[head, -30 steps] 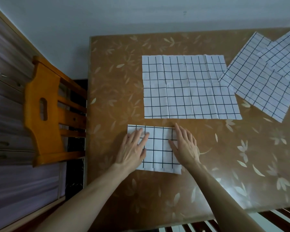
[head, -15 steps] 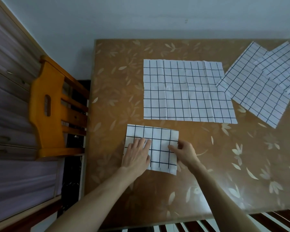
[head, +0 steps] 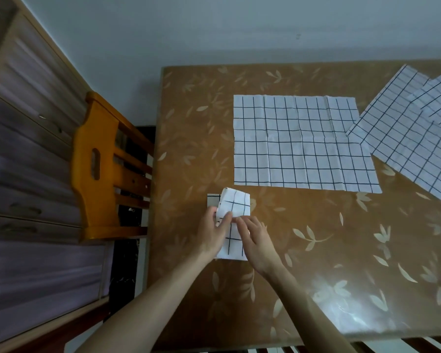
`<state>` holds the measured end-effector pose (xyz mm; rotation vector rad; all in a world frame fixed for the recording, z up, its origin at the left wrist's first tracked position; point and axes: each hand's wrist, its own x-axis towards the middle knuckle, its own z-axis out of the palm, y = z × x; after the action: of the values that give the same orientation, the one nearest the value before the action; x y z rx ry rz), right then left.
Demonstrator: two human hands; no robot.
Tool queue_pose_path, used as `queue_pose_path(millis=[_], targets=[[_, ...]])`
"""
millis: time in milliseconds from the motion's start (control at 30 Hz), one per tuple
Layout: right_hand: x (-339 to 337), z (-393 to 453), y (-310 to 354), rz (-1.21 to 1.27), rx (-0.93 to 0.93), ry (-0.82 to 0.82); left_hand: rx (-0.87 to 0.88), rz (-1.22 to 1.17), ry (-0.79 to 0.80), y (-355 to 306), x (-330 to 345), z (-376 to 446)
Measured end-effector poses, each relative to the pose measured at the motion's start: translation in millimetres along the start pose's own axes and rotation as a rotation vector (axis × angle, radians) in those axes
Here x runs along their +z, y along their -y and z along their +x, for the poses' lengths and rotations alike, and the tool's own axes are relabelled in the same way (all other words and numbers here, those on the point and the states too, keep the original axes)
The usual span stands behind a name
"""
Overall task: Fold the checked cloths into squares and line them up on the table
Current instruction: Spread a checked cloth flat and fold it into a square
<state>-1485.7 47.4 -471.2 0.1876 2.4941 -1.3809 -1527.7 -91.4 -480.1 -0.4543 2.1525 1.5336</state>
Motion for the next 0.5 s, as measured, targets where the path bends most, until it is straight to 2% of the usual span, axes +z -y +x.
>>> queue_pose_path(millis=[167, 233, 333, 400, 500], targets=[[4.0, 7.8, -17.7, -0.161, 0.012, -0.044, 0.081, 0.414, -0.18, 23.4, -3.8, 11.9], [0.2, 13.9, -28.0, -0.314, -0.054, -0.077, 0.126, 0.501, -0.21, 26.3, -5.2, 11.2], [-5.1, 26.9, -34.8, -0.494, -0.156, -0.008, 0.209, 0.705, -0.256, 33.8, -4.2, 9.7], [-5.0, 32.6, -36.7, -0.467, -0.175, -0.04, 0.211, 0.734, -0.332, 30.2, -1.8, 9.4], [-4.1, 36.7, -35.9, -0.18, -0.053, -0.195, 0.167, 0.622, -0.337, 21.1, -1.5, 13.3]])
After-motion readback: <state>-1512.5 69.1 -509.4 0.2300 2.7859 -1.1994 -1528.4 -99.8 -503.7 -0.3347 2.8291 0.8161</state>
